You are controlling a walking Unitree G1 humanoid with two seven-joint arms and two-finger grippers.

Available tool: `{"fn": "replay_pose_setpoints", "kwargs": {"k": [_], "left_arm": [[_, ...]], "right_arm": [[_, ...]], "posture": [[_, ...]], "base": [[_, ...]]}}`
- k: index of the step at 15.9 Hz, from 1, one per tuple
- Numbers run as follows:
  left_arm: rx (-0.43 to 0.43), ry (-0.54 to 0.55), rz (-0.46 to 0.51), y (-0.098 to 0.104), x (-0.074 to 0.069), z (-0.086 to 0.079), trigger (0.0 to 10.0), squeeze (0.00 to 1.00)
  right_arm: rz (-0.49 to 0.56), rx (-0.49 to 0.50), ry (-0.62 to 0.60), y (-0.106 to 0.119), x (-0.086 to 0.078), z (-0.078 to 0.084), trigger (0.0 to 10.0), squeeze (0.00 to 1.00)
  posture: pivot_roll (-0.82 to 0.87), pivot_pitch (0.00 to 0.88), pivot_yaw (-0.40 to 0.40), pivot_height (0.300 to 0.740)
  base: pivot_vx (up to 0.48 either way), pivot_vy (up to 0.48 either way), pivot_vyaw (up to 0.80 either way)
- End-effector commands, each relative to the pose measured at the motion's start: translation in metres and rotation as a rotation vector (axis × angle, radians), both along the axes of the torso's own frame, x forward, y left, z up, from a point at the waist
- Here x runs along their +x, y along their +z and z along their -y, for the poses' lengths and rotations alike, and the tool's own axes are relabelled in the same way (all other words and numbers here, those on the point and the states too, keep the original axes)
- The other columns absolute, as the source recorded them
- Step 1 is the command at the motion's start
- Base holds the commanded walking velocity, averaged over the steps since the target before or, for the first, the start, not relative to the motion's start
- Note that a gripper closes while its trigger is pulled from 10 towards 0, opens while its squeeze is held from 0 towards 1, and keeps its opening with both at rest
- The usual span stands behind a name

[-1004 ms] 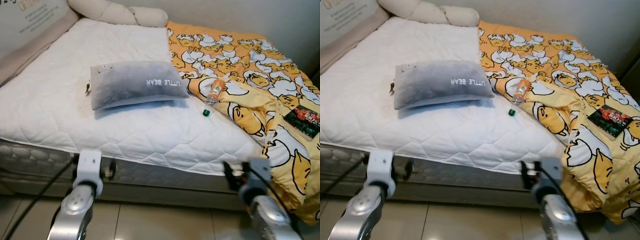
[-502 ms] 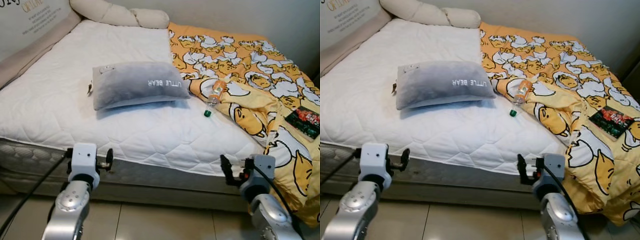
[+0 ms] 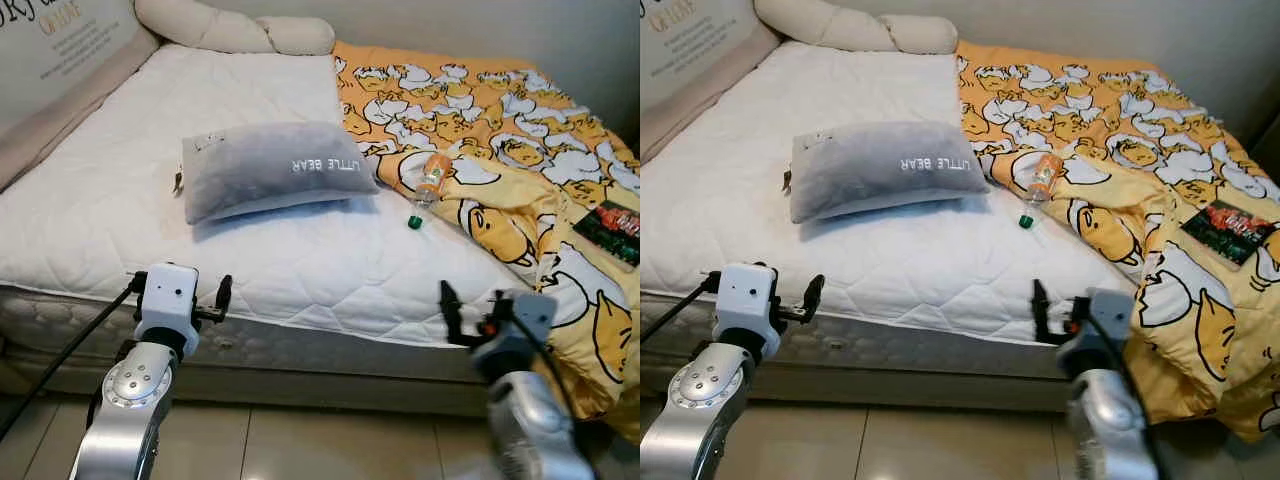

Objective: Clean up the room

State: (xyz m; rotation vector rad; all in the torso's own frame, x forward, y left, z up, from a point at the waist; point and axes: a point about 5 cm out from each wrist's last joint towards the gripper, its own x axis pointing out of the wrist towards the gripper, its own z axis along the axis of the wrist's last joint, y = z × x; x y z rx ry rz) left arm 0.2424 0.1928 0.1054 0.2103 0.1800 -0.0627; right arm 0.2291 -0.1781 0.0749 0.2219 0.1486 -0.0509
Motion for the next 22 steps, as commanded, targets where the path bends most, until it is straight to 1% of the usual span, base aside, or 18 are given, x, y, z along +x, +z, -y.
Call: {"fn": "replay_pose_setpoints", "kwargs": {"k": [1, 2, 3, 4, 6, 7, 8, 9, 10, 11, 13, 14, 15, 16, 17, 19, 20, 22], "left_arm": [[-0.011, -0.004, -0.007, 0.002, -0.001, -0.003, 10.0, 0.73], [-0.033, 0.016, 0.008, 0.004, -0.001, -0.009, 10.0, 0.73], [-0.036, 0.038, 0.01, 0.004, -0.003, -0.012, 10.0, 0.75], [-0.033, 0.065, 0.011, 0.005, -0.005, -0.016, 10.0, 0.75], [-0.046, 0.071, -0.002, 0.001, -0.004, -0.014, 10.0, 0.76], [-0.053, 0.021, 0.008, 0.002, -0.001, -0.005, 10.0, 0.77], [-0.072, 0.006, 0.017, 0.004, 0.0, -0.004, 10.0, 0.77], [-0.053, 0.007, 0.017, 0.002, 0.003, -0.003, 10.0, 0.76], [-0.043, -0.007, 0.02, 0.0, 0.01, 0.002, 10.0, 0.77], [-0.035, -0.034, 0.025, 0.002, 0.012, 0.009, 10.0, 0.77], [-0.024, -0.048, 0.037, 0.008, 0.015, 0.014, 10.0, 0.77], [-0.025, -0.045, 0.049, 0.013, 0.015, 0.013, 10.0, 0.76], [-0.016, -0.045, 0.063, 0.015, 0.015, 0.008, 10.0, 0.77], [-0.01, -0.043, 0.065, 0.014, 0.015, 0.006, 10.0, 0.77], [-0.026, 0.006, 0.048, 0.009, 0.013, -0.002, 10.0, 0.77], [-0.037, -0.011, 0.046, 0.01, 0.014, 0.0, 10.0, 0.77], [-0.037, 0.022, 0.048, 0.009, 0.015, -0.001, 10.0, 0.78], [-0.052, 0.01, 0.055, 0.011, 0.019, 0.002, 10.0, 0.77]], "right_arm": [[-0.001, -0.052, -0.019, 0.0, -0.002, 0.003, 10.0, 1.0], [0.005, -0.103, -0.015, -0.001, -0.002, -0.002, 10.0, 1.0], [-0.031, -0.165, -0.031, -0.005, -0.004, 0.0, 10.0, 1.0], [-0.043, -0.25, -0.007, -0.008, -0.001, 0.0, 10.0, 1.0], [-0.05, -0.311, 0.006, -0.005, 0.004, 0.004, 10.0, 1.0], [-0.011, -0.207, 0.025, 0.006, 0.007, 0.011, 10.0, 1.0], [-0.017, -0.159, -0.025, 0.007, 0.009, 0.015, 10.0, 1.0], [0.002, -0.147, -0.022, 0.009, 0.012, 0.014, 10.0, 1.0], [0.039, -0.192, 0.011, 0.013, 0.023, 0.008, 10.0, 1.0], [0.037, -0.202, 0.018, 0.013, 0.027, 0.006, 10.0, 1.0], [0.041, -0.171, 0.019, 0.013, 0.027, 0.002, 10.0, 1.0], [0.02, -0.185, -0.008, 0.011, 0.024, 0.002, 10.0, 1.0], [-0.019, -0.112, -0.021, 0.007, 0.021, -0.001, 10.0, 1.0], [-0.025, -0.103, -0.029, 0.005, 0.021, -0.001, 10.0, 1.0], [-0.025, -0.093, -0.026, 0.003, 0.018, -0.002, 10.0, 1.0], [0.002, -0.115, -0.02, 0.01, 0.024, -0.001, 10.0, 1.0], [-0.003, -0.113, 0.003, 0.01, 0.025, -0.004, 10.0, 1.0], [-0.016, -0.15, -0.013, 0.009, 0.027, -0.001, 10.0, 1.0]], "posture": [[0.04, 0.0, -0.055, 0.74], [0.04, 0.0, -0.05, 0.74], [0.03, 0.0, -0.031, 0.74], [-0.01, 0.0, -0.011, 0.74], [-0.04, 0.0, -0.004, 0.74], [-0.05, 0.0, -0.036, 0.74], [-0.06, 0.0, -0.038, 0.74], [-0.06, 0.0, -0.035, 0.74], [-0.06, 0.0, -0.029, 0.74], [-0.03, 0.0, -0.037, 0.74], [-0.03, 0.0, -0.036, 0.74], [-0.03, 0.0, -0.036, 0.74], [-0.01, 0.0, -0.058, 0.74], [-0.02, 0.0, -0.058, 0.74], [-0.03, 0.0, -0.038, 0.74], [-0.03, 0.0, -0.043, 0.74], [-0.03, 0.0, -0.043, 0.74], [-0.05, 0.0, -0.028, 0.74]], "base": [[0.0, 0.0, 0.0], [0.0, 0.0, 0.0], [0.0, 0.0, 0.0], [0.0, 0.0, 0.0], [0.0, 0.0, 0.0], [0.0, 0.0, 0.0], [0.0, 0.0, 0.0], [0.0, 0.0, 0.0], [0.0, 0.0, 0.0], [0.0, 0.0, 0.0], [0.285, 0.0, -0.4], [0.296, 0.0, -0.8], [0.296, 0.0, -0.74], [0.296, 0.0, -0.74], [0.281, 0.0, 0.0], [0.277, 0.0, 0.0], [0.277, 0.0, 0.0], [0.272, 0.0, 0.0]]}}
